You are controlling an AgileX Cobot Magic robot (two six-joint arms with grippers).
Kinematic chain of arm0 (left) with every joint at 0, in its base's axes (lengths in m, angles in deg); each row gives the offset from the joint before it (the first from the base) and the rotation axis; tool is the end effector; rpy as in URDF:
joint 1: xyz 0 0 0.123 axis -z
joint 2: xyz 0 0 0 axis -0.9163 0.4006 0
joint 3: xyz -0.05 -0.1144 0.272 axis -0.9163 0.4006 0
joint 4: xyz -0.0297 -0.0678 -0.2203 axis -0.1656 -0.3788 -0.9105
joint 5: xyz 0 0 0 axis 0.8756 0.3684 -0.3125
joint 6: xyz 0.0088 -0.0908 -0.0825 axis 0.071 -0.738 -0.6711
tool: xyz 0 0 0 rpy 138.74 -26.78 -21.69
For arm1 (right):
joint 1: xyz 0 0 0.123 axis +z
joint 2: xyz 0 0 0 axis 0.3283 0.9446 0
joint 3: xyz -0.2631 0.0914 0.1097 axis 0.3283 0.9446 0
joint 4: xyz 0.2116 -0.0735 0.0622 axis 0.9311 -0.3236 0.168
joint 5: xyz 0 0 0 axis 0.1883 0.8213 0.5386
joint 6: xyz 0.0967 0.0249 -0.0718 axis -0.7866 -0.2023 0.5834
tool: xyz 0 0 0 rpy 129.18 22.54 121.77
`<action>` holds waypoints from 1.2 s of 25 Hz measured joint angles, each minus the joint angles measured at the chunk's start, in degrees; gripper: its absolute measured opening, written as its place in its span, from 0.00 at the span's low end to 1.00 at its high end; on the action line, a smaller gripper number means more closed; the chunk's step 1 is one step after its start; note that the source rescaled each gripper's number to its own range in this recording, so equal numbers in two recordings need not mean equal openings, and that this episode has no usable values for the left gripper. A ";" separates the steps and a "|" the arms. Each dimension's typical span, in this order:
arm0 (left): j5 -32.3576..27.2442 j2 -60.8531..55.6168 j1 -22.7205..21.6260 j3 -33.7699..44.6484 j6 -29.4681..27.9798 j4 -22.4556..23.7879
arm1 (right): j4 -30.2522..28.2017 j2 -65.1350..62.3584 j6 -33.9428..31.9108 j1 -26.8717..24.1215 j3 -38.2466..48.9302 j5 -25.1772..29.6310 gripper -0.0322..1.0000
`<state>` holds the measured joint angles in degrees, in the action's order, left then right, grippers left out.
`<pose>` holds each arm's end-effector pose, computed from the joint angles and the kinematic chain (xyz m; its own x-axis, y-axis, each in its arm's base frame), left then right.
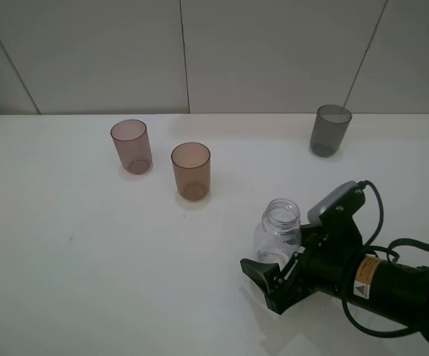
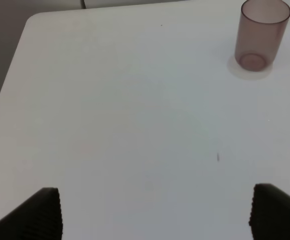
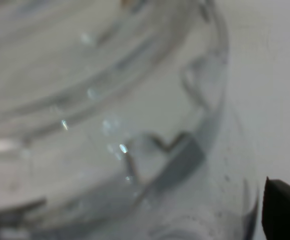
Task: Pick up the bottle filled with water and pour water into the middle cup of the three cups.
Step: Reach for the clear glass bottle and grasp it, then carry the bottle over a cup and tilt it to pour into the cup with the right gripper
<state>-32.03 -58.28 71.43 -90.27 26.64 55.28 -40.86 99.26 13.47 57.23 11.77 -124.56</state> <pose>-0.0081 0.0123 0.2549 -0.4402 0.0745 -0.8948 0.0196 0.9971 0.0734 0.1746 0.1564 0.0836 -0.4689 -0.2779 -0.8384 -0.6639 0.7370 0.1270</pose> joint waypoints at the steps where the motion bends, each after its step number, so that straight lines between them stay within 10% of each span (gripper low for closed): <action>1: 0.00 0.00 0.00 0.00 0.00 0.00 | -0.06 0.00 0.00 0.00 -0.08 0.00 0.99; 4: 0.00 0.00 0.00 0.00 0.00 0.00 | -0.18 0.06 0.00 0.00 -0.08 0.00 0.75; 6: 0.00 0.00 0.00 0.00 0.00 0.00 | -0.22 0.18 0.00 0.00 -0.08 0.00 0.17; 7: 0.00 0.00 0.00 0.00 0.00 0.00 | -0.10 0.18 -0.06 0.00 -0.08 0.08 0.03; 30: 0.00 0.00 0.00 0.00 0.00 0.00 | 10.88 -14.07 -0.02 -0.06 -0.41 3.37 0.03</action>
<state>-32.03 -58.28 71.43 -90.27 26.64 55.28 -29.98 85.19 13.45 57.17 11.36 -121.19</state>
